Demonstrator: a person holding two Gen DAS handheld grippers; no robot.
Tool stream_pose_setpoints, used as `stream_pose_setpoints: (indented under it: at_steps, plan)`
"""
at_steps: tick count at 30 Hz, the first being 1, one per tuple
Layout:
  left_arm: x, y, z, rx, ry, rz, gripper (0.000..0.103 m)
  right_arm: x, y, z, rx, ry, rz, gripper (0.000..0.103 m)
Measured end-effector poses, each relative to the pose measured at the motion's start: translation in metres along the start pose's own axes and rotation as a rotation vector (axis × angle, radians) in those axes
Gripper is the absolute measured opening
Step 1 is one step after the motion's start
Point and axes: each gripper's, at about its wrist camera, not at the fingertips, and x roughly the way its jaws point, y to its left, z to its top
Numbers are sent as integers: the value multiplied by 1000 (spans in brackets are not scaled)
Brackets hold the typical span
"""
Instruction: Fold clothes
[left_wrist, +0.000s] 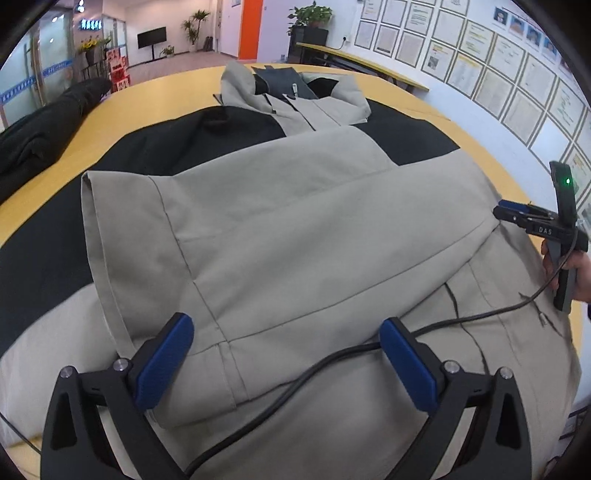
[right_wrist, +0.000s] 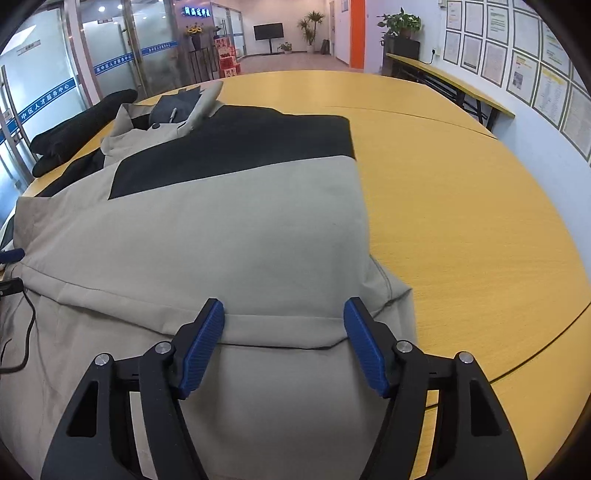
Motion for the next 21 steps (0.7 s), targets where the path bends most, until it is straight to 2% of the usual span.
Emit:
stream_pose_setpoints:
  at_steps: [3, 6, 8, 9, 10, 12, 16, 20, 21]
  plan:
    - [-9, 0, -5, -25, -1, 11, 103, -4, -18, -4, 57, 9, -24, 74]
    - [-29, 8, -10, -77, -26, 27, 103, -19, -21, 2, 87, 17, -5, 71]
    - [-52, 24, -16, -151, -72, 40, 103, -45, -12, 11, 103, -48, 29, 72]
    - [-67, 37, -20, -206, -98, 52, 103, -61, -5, 15, 114, -93, 51, 76]
    - [-84, 54, -28, -275, -124, 69, 103, -69, 5, 18, 114, -119, 71, 82]
    - [-123, 94, -46, -429, -184, 111, 103, -69, 32, 19, 92, -128, 107, 86]
    - [-196, 184, -97, -769, -293, 200, 103, -68, 86, 22, 48, -144, 178, 88]
    - [-223, 274, -156, -1165, -298, 237, 103, -68, 139, 24, 4, -161, 250, 88]
    - [-224, 289, -166, -1229, -296, 251, 103, -67, 154, 24, -7, -157, 270, 88]
